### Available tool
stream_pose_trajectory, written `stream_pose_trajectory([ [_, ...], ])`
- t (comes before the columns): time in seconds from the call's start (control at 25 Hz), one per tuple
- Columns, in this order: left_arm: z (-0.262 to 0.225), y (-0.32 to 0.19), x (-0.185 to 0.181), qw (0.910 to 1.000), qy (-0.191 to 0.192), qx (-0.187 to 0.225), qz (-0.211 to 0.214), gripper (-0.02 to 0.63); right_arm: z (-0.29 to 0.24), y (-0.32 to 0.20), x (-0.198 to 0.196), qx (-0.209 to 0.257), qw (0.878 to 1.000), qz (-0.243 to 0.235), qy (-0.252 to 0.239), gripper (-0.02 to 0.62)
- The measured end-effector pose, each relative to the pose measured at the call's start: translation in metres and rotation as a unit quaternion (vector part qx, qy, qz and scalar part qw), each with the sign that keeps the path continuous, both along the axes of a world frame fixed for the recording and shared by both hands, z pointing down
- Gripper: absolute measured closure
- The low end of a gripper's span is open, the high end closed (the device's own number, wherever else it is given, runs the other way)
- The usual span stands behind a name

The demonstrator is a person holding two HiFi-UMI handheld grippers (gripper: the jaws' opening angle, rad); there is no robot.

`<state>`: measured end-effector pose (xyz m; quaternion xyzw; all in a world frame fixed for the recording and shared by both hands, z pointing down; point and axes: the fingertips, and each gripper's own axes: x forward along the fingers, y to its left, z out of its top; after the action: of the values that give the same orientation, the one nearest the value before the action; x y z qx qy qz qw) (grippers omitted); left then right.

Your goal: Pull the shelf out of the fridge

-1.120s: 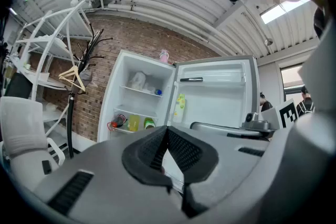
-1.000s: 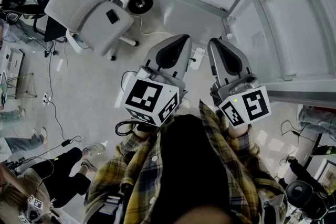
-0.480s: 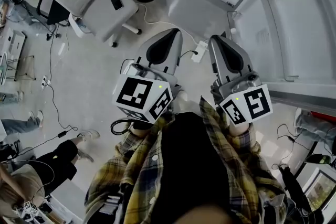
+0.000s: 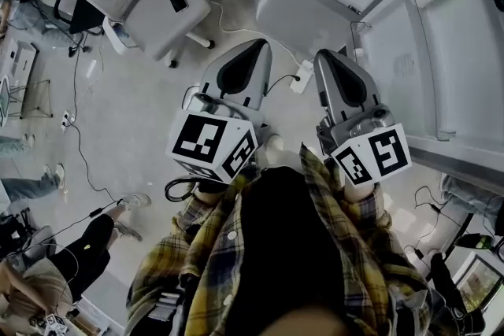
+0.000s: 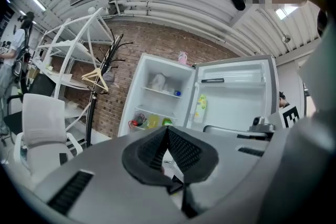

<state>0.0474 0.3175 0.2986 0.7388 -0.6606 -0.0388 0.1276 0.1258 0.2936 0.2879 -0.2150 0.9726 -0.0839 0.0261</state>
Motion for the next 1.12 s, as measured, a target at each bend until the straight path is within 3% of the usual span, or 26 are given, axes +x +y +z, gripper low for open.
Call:
stream_pose_trajectory([
  [0.4, -0.007, -0.038, -0.072, 0.9995, 0.001, 0.006, 0.030, 0.603, -0.007, -0.035, -0.070, -0.003, 0.999, 0.032, -0.004, 0.578],
  [0.68, -0.010, -0.055, -0.119, 0.9974, -0.004, 0.003, 0.072, 0.603, -0.008, -0.056, -0.111, -0.013, 0.997, 0.080, -0.004, 0.578],
  [0.92, -0.002, -0.065, -0.134, 0.9937, 0.001, -0.008, 0.112, 0.603, 0.000, -0.060, -0.128, -0.027, 0.993, 0.115, -0.001, 0.578],
  [1.12, 0.007, -0.076, -0.130, 0.9904, 0.006, -0.016, 0.137, 0.603, 0.011, -0.068, -0.119, -0.044, 0.989, 0.140, 0.000, 0.578],
])
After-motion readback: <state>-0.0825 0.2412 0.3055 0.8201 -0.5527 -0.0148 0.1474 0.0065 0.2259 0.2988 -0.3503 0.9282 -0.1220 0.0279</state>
